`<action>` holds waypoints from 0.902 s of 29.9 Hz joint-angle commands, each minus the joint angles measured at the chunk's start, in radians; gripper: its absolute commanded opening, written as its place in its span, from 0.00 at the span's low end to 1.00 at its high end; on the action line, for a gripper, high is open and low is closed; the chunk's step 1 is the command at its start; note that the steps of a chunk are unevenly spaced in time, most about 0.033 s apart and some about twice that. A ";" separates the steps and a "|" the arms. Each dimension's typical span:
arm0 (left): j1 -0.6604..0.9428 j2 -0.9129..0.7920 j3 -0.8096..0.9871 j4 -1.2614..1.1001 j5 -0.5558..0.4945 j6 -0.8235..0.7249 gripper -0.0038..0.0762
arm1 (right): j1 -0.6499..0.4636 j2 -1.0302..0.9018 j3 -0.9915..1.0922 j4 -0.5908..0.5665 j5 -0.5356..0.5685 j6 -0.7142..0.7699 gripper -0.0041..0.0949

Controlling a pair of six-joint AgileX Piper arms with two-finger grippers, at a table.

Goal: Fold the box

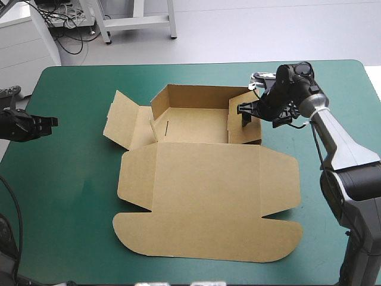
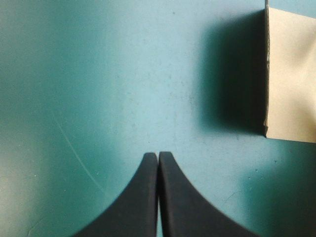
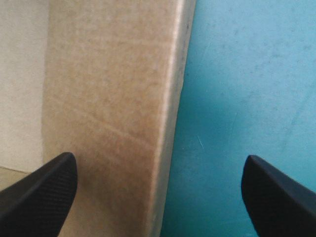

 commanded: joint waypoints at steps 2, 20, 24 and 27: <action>0.002 -0.046 -0.026 -0.048 -0.028 -0.011 0.01 | -0.004 -0.020 -0.024 0.011 -0.029 -0.015 0.88; 0.002 -0.046 -0.026 -0.048 -0.020 -0.011 0.01 | -0.004 0.027 -0.054 0.106 0.048 -0.142 0.04; 0.002 -0.046 -0.026 -0.048 -0.014 -0.011 0.01 | -0.004 -0.010 -0.076 0.104 0.048 -0.157 0.04; 0.002 -0.046 -0.026 -0.048 -0.013 -0.011 0.01 | -0.004 -0.069 -0.073 0.078 0.050 -0.168 0.04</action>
